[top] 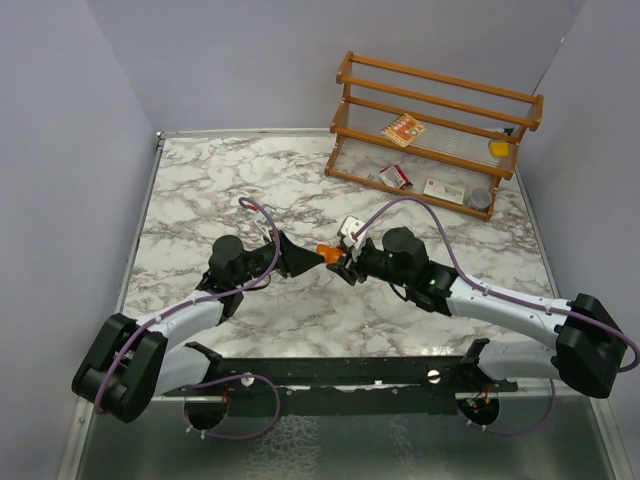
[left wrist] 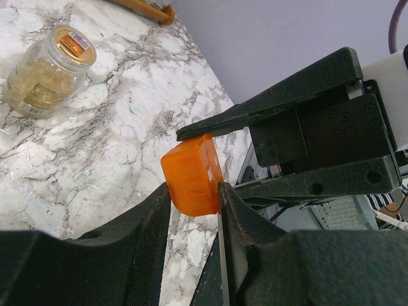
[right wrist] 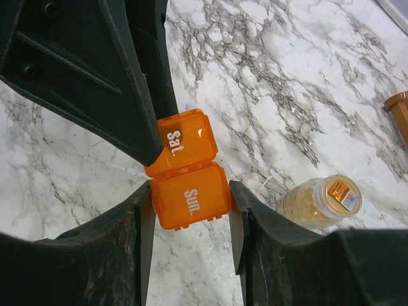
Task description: Sort the pills into containers
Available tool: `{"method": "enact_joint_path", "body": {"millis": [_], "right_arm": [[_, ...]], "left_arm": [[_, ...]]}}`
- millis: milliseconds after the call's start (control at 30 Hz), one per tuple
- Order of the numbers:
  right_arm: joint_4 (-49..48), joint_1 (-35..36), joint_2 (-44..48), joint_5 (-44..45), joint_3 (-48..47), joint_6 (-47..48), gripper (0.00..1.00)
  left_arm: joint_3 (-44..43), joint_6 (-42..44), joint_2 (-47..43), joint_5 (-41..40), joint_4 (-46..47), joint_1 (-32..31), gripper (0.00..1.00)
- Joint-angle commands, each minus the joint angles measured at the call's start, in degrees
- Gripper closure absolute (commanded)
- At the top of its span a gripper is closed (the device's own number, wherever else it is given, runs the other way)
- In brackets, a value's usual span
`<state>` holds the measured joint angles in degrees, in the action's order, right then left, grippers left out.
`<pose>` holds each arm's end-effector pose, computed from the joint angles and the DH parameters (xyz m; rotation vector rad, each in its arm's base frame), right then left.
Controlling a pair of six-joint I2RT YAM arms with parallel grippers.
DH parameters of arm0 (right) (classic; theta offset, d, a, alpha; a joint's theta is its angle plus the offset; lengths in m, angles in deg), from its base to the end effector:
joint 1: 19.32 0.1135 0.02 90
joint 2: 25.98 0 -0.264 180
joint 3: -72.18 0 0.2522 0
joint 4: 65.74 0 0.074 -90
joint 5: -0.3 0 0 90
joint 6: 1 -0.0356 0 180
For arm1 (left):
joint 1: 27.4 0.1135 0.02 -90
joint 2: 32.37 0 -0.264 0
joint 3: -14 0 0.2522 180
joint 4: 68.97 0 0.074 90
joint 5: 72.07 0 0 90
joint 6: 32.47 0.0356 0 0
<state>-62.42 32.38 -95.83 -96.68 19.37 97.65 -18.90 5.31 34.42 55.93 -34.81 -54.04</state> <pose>0.1656 0.2167 0.2494 -1.0633 1.6623 0.6150 0.1934 -0.1215 0.2160 0.1983 1.7984 -1.5459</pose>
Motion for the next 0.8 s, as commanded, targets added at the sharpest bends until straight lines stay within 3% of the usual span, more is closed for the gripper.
{"method": "enact_joint_path", "body": {"millis": [0,267,333,367,433,567,767], "right_arm": [[0.45,0.24,-0.54,-0.22,0.16,0.07,0.99],[0.87,0.24,-1.35,0.19,-0.85,0.18,0.97],[0.93,0.24,-1.43,0.49,-1.11,0.31,0.84],[1.02,0.24,-1.44,0.72,-1.21,0.5,0.65],[1.3,0.24,-1.35,1.48,-1.65,0.86,0.42],[2.18,0.24,-0.41,2.65,-1.89,1.44,0.16],[3.37,0.32,3.68,5.28,-1.35,2.23,0.08]], "left_arm": [[-0.9,-0.28,-0.24,1.65,3.3,-0.26,0.85],[-0.35,-0.43,-0.69,0.91,3.49,-0.26,0.95],[-0.31,-0.42,-0.77,1.07,3.45,-0.26,0.97],[-0.25,-0.42,-0.82,1.11,3.41,-0.26,0.97],[-0.1,-0.56,-1.14,1.04,3.41,-0.26,0.98],[0.23,-0.91,-2.03,0.69,3.43,-0.27,1.0],[0.59,-1.07,-1.52,0.35,3.41,-0.26,1.0]]}}
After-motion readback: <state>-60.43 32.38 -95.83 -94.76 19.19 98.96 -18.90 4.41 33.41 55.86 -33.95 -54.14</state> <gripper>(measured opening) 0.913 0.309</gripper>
